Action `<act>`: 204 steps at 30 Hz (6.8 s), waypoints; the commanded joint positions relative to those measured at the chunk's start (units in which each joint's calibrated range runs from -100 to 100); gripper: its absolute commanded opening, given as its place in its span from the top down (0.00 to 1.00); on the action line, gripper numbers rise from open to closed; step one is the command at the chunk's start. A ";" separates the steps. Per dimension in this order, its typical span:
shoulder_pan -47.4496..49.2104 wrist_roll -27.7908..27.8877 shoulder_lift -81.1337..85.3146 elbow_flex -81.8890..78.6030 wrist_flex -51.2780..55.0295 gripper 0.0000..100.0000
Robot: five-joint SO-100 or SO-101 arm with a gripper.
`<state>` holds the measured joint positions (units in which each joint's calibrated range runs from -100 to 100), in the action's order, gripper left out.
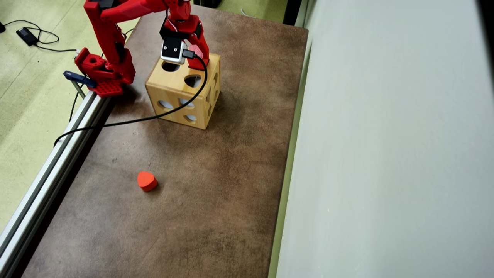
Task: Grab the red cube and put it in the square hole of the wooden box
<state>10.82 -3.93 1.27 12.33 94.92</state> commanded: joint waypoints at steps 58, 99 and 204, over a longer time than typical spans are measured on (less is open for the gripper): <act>-2.12 0.73 6.41 -9.64 -0.87 0.77; -2.35 8.06 44.12 -13.40 -1.03 0.76; -6.58 3.08 93.89 -34.60 0.02 0.98</act>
<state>4.42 -1.25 95.08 -22.17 95.08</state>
